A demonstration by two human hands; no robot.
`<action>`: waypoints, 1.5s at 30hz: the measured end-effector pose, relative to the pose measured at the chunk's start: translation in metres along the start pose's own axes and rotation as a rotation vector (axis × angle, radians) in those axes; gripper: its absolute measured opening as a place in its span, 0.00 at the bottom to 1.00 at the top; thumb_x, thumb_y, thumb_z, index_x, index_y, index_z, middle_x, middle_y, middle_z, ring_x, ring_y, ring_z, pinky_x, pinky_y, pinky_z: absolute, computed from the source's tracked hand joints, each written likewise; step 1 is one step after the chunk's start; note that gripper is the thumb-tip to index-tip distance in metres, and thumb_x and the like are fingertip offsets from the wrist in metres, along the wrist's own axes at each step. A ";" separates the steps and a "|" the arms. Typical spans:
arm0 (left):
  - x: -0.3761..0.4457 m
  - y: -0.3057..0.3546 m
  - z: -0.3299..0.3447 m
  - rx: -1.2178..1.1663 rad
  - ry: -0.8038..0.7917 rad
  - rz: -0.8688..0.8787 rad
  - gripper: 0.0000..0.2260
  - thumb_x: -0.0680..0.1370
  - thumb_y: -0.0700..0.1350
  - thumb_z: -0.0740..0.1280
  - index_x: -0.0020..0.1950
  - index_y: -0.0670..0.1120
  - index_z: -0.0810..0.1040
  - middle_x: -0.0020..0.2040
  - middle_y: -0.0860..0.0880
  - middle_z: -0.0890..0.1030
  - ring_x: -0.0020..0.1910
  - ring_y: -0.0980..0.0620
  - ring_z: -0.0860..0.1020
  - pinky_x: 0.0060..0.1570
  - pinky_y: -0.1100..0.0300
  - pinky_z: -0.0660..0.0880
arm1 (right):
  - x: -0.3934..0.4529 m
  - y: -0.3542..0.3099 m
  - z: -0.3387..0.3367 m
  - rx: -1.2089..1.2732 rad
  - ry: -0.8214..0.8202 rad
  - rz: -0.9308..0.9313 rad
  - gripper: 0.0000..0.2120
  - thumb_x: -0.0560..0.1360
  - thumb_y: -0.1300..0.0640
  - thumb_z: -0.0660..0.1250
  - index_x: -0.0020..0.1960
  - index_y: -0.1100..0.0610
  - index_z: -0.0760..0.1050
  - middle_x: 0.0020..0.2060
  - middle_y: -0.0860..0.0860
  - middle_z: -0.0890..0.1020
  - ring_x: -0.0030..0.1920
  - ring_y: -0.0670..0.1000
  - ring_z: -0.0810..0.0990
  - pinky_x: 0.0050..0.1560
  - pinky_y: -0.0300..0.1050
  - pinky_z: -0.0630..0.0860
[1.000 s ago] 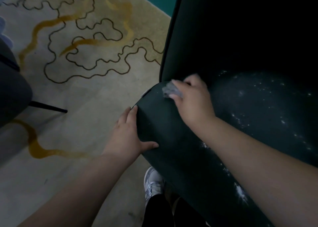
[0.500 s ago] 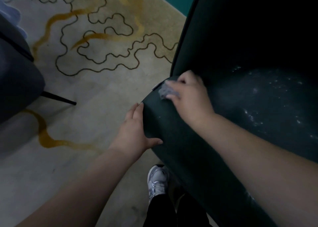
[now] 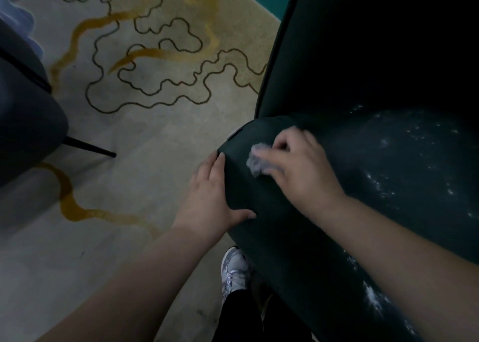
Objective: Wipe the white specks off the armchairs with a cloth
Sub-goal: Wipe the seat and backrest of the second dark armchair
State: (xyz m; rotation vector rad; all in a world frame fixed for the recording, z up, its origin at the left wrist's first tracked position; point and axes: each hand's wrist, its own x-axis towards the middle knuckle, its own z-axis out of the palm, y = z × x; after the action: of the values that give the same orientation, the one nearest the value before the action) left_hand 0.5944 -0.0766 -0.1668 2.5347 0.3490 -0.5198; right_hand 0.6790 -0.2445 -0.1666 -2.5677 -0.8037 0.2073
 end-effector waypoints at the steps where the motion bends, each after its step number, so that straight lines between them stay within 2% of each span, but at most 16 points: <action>1: 0.002 0.003 0.000 0.019 0.007 0.020 0.56 0.62 0.62 0.78 0.79 0.46 0.49 0.78 0.50 0.51 0.76 0.51 0.51 0.74 0.59 0.49 | -0.014 0.003 -0.001 -0.010 -0.025 -0.062 0.16 0.72 0.56 0.70 0.59 0.49 0.79 0.48 0.54 0.73 0.49 0.56 0.71 0.46 0.52 0.72; 5: 0.012 0.016 0.000 0.073 0.003 0.073 0.55 0.63 0.66 0.75 0.79 0.48 0.49 0.79 0.52 0.49 0.77 0.51 0.49 0.76 0.54 0.51 | -0.040 0.046 -0.027 0.015 0.035 0.032 0.15 0.75 0.48 0.63 0.55 0.54 0.81 0.46 0.55 0.74 0.46 0.52 0.69 0.43 0.42 0.65; 8: 0.017 0.029 0.004 0.108 0.027 0.107 0.54 0.64 0.69 0.71 0.79 0.50 0.48 0.79 0.53 0.48 0.77 0.51 0.48 0.76 0.54 0.48 | -0.015 0.080 -0.038 0.044 0.211 0.248 0.12 0.74 0.56 0.69 0.57 0.57 0.81 0.48 0.58 0.73 0.48 0.57 0.72 0.46 0.42 0.67; 10: 0.020 0.040 0.009 0.128 0.047 0.124 0.52 0.64 0.71 0.69 0.79 0.50 0.49 0.79 0.53 0.48 0.77 0.51 0.47 0.74 0.56 0.47 | -0.010 0.076 -0.037 0.084 0.218 0.320 0.13 0.73 0.56 0.70 0.57 0.57 0.80 0.50 0.57 0.73 0.50 0.56 0.73 0.49 0.39 0.67; 13: 0.025 0.055 0.015 0.155 0.053 0.159 0.51 0.65 0.72 0.67 0.79 0.50 0.50 0.79 0.52 0.49 0.77 0.50 0.48 0.74 0.55 0.47 | -0.043 0.061 -0.035 0.070 0.125 0.207 0.13 0.74 0.52 0.66 0.57 0.53 0.80 0.48 0.53 0.73 0.49 0.51 0.70 0.47 0.33 0.63; 15: 0.027 0.062 0.017 0.165 0.056 0.177 0.47 0.67 0.71 0.65 0.79 0.51 0.51 0.79 0.52 0.49 0.76 0.50 0.49 0.74 0.54 0.49 | -0.065 0.071 -0.045 0.056 0.110 0.183 0.14 0.72 0.57 0.70 0.57 0.52 0.81 0.47 0.54 0.73 0.48 0.54 0.72 0.47 0.39 0.68; 17: 0.029 0.067 0.019 0.165 0.067 0.189 0.42 0.71 0.68 0.64 0.78 0.52 0.53 0.79 0.53 0.50 0.76 0.50 0.49 0.74 0.53 0.51 | -0.062 0.094 -0.057 0.076 0.198 0.242 0.13 0.73 0.59 0.71 0.57 0.54 0.80 0.48 0.56 0.74 0.49 0.57 0.75 0.47 0.45 0.72; 21: 0.039 0.076 0.021 0.155 0.086 0.192 0.35 0.76 0.60 0.63 0.78 0.51 0.54 0.79 0.53 0.52 0.76 0.50 0.50 0.74 0.53 0.51 | -0.004 0.127 -0.052 0.130 0.406 0.491 0.14 0.75 0.56 0.69 0.59 0.60 0.76 0.53 0.55 0.72 0.55 0.54 0.74 0.54 0.34 0.70; 24: 0.044 0.083 0.021 0.152 0.082 0.187 0.34 0.76 0.59 0.63 0.78 0.50 0.56 0.79 0.53 0.54 0.75 0.50 0.51 0.74 0.52 0.52 | -0.016 0.108 -0.040 0.125 0.372 0.345 0.12 0.73 0.58 0.71 0.56 0.53 0.77 0.50 0.56 0.73 0.52 0.57 0.73 0.52 0.48 0.73; 26: 0.045 0.086 0.021 0.164 0.074 0.196 0.34 0.76 0.59 0.63 0.78 0.50 0.56 0.78 0.52 0.55 0.75 0.49 0.52 0.74 0.52 0.53 | -0.050 0.102 -0.041 0.098 0.332 0.229 0.16 0.71 0.61 0.72 0.57 0.49 0.78 0.47 0.52 0.71 0.49 0.55 0.72 0.48 0.46 0.72; 31: 0.046 0.090 0.022 0.170 0.077 0.183 0.33 0.76 0.58 0.64 0.78 0.49 0.58 0.78 0.51 0.57 0.75 0.49 0.54 0.73 0.52 0.54 | -0.035 0.153 -0.069 0.055 0.431 0.476 0.16 0.74 0.60 0.69 0.62 0.55 0.78 0.50 0.52 0.68 0.53 0.60 0.73 0.54 0.33 0.65; 34: 0.049 0.094 0.024 0.176 0.095 0.172 0.33 0.76 0.58 0.64 0.77 0.49 0.58 0.77 0.51 0.58 0.74 0.48 0.54 0.73 0.52 0.55 | 0.013 0.156 -0.072 0.048 0.371 0.581 0.16 0.75 0.56 0.65 0.62 0.50 0.77 0.58 0.60 0.74 0.59 0.62 0.71 0.59 0.46 0.67; 36: 0.052 0.097 0.026 0.178 0.102 0.164 0.33 0.76 0.58 0.64 0.77 0.49 0.59 0.77 0.51 0.59 0.74 0.48 0.55 0.72 0.51 0.56 | 0.015 0.143 -0.067 0.032 0.343 0.490 0.14 0.75 0.56 0.66 0.60 0.49 0.78 0.57 0.61 0.74 0.58 0.61 0.71 0.57 0.52 0.69; 40: 0.056 0.104 0.027 0.177 0.103 0.167 0.33 0.76 0.59 0.63 0.77 0.49 0.59 0.77 0.52 0.59 0.73 0.49 0.55 0.71 0.50 0.57 | -0.047 0.130 -0.055 0.057 0.347 0.255 0.17 0.73 0.62 0.70 0.61 0.52 0.79 0.48 0.53 0.70 0.49 0.55 0.70 0.50 0.42 0.67; 43: 0.061 0.114 0.027 0.189 0.090 0.178 0.34 0.75 0.62 0.62 0.77 0.52 0.58 0.78 0.52 0.57 0.73 0.48 0.55 0.71 0.48 0.58 | -0.056 0.159 -0.065 0.054 0.456 0.437 0.19 0.73 0.63 0.71 0.63 0.55 0.77 0.50 0.50 0.67 0.51 0.56 0.73 0.56 0.45 0.73; 45: 0.066 0.121 0.029 0.208 0.077 0.193 0.35 0.74 0.64 0.61 0.77 0.54 0.56 0.78 0.52 0.56 0.74 0.46 0.55 0.71 0.47 0.57 | -0.038 0.184 -0.075 0.090 0.553 0.553 0.18 0.75 0.63 0.69 0.65 0.61 0.75 0.50 0.44 0.71 0.52 0.46 0.76 0.57 0.33 0.71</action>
State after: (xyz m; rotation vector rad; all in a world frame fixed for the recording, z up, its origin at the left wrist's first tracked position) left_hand 0.6865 -0.1831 -0.1642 2.7577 0.0790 -0.4033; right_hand 0.7608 -0.4289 -0.1824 -2.5089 0.1177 -0.2893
